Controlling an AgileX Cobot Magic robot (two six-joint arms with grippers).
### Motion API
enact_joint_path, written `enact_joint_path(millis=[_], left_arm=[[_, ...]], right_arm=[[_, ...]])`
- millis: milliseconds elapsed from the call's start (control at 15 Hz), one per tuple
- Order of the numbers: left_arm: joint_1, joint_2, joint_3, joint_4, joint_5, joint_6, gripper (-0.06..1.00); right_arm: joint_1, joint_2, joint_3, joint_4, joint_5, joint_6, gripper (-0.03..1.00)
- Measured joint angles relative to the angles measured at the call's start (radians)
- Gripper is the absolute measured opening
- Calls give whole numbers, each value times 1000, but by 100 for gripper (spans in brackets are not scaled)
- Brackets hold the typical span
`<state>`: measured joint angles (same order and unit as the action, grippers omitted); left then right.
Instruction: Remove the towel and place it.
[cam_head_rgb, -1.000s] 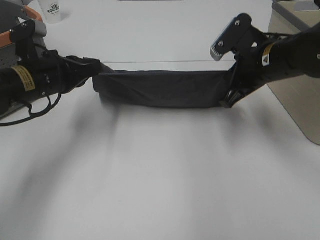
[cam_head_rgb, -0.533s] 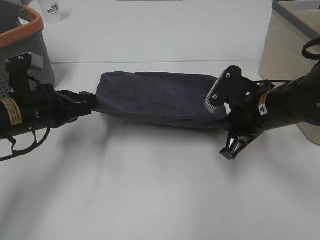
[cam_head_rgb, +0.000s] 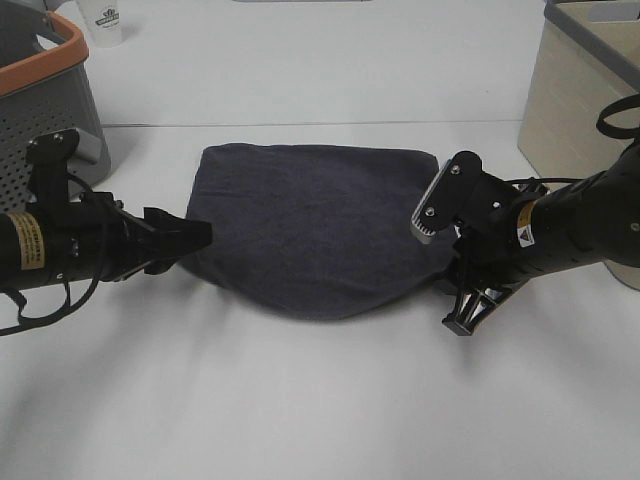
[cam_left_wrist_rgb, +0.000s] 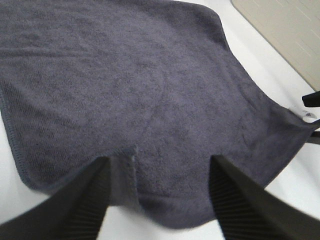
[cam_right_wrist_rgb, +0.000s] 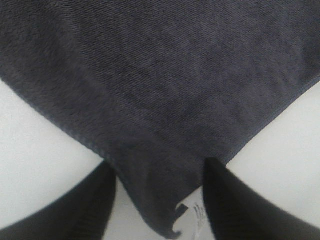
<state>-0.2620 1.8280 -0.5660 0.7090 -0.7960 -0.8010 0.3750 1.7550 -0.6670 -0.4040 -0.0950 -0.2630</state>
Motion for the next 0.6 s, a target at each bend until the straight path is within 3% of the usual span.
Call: enact_joint_path(millis=[67,133,333,600], left_arm=[[0,-6,0,14,1,-37,70],[0,-23,0,32,7,-74,75],[0,-112,1,104,101,-178,78],[0,-285,-24,138,367,-256,78]], right_arm=[[0,-15,1,-1,6,0,70],[0,-37,1,-1,22,0,75],[0,-124,1,1,113,0,78],[0,-256,-21,21,155,0,78]])
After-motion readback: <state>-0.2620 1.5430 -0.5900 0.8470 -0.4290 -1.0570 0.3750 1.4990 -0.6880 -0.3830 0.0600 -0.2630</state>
